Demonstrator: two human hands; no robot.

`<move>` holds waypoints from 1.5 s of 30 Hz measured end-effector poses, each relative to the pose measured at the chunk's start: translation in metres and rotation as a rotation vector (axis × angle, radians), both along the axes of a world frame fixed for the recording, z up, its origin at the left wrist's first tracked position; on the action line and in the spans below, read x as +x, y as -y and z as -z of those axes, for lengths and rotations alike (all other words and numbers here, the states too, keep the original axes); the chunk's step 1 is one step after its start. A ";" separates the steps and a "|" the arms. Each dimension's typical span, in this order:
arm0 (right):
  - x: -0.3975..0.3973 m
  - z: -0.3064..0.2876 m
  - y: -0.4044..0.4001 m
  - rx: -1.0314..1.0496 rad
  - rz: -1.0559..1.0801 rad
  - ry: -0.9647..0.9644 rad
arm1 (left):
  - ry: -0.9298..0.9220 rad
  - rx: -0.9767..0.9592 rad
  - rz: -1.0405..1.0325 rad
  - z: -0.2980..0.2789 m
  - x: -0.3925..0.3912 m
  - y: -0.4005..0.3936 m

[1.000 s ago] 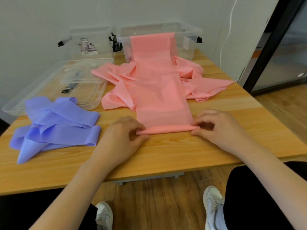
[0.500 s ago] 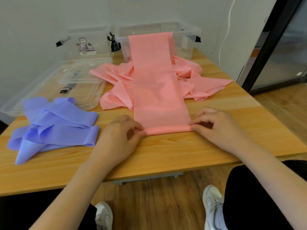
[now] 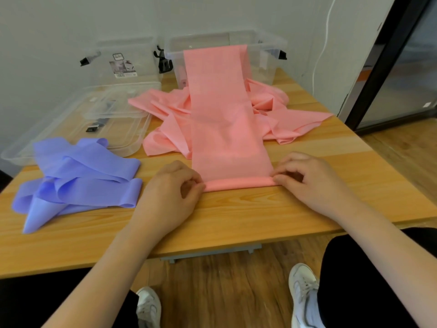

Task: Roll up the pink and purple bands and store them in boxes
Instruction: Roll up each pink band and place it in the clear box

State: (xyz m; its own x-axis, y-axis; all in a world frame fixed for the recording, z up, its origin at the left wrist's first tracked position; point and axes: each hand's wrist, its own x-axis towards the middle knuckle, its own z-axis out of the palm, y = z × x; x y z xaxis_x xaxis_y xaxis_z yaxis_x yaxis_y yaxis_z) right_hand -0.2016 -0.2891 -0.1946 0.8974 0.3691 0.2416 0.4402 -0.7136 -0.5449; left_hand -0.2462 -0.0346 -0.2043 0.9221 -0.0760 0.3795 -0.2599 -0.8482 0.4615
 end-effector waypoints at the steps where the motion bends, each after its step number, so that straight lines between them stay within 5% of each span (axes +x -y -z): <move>1: 0.000 0.000 0.001 -0.016 -0.021 -0.007 | -0.014 0.016 0.019 0.000 0.000 -0.001; 8: -0.004 0.000 -0.004 0.083 0.039 0.019 | -0.042 -0.094 -0.072 -0.003 0.001 0.002; 18: 0.000 0.002 -0.002 -0.005 0.025 0.018 | -0.001 0.065 -0.014 0.003 0.001 0.000; 24: -0.003 -0.001 -0.004 0.096 0.050 -0.011 | -0.006 -0.056 -0.048 -0.001 -0.001 0.003; 45: -0.002 0.000 -0.006 0.028 0.073 0.003 | -0.003 -0.010 0.010 0.000 -0.001 0.001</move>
State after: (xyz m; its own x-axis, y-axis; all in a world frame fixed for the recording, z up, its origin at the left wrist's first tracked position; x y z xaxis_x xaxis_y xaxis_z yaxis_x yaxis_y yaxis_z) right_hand -0.2040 -0.2827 -0.1948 0.9210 0.2957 0.2538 0.3892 -0.7283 -0.5640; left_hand -0.2467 -0.0360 -0.2042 0.9222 -0.0816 0.3780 -0.2674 -0.8406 0.4710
